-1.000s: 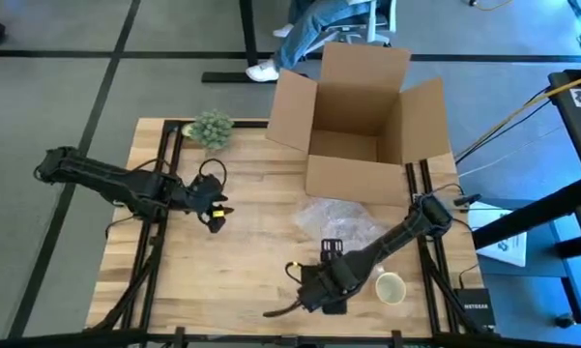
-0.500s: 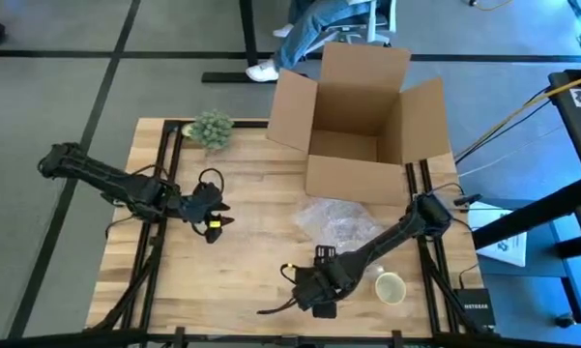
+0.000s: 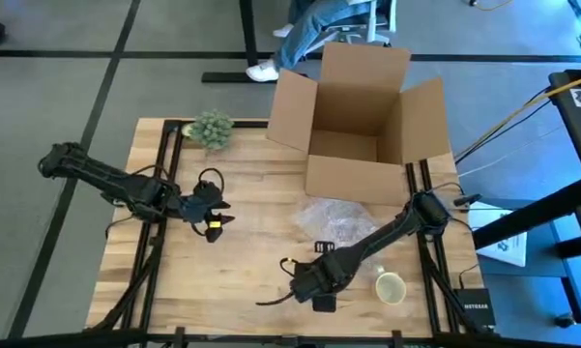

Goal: Wrap mug
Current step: Wrap the red patterned mug with the bubble wrap

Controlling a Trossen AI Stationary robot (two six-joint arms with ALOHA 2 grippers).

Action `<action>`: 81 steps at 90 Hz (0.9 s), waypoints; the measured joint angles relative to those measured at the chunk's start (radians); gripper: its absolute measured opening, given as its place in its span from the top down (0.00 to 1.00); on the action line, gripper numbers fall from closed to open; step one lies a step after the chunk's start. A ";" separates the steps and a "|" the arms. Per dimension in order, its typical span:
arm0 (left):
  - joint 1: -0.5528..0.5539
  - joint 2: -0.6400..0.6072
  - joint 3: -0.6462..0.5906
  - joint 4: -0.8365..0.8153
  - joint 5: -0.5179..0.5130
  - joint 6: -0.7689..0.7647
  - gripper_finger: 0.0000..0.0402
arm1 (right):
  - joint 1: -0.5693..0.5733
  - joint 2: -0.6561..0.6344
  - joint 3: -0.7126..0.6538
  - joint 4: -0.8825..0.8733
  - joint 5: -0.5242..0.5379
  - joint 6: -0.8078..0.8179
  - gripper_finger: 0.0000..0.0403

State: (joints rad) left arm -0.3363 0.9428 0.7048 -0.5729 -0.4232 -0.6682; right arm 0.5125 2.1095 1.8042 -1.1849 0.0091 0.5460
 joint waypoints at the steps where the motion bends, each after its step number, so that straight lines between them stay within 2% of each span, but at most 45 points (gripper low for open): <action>1: 0.000 0.000 0.000 0.000 0.000 0.000 0.52 | -0.001 -0.001 0.009 -0.006 0.002 -0.004 0.97; 6: 0.000 -0.001 0.000 0.000 0.001 -0.001 0.52 | -0.005 -0.007 0.047 -0.018 0.019 -0.032 0.98; 21: -0.011 -0.020 0.000 -0.002 0.056 -0.037 0.52 | -0.041 -0.009 0.133 0.020 0.161 -0.119 0.98; 36: -0.011 -0.053 0.000 -0.013 0.166 -0.067 0.53 | -0.109 -0.004 0.145 0.216 0.305 -0.222 0.99; 54: -0.026 -0.087 0.000 -0.042 0.180 -0.085 0.53 | -0.194 0.052 0.145 0.524 0.339 -0.321 0.99; 81: -0.031 -0.134 0.000 -0.120 0.118 -0.110 0.53 | -0.313 0.149 0.145 0.667 0.339 -0.318 1.00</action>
State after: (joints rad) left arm -0.3672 0.8093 0.7048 -0.6932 -0.3051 -0.7784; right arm 0.1996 2.2585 1.9491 -0.5182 0.3479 0.2282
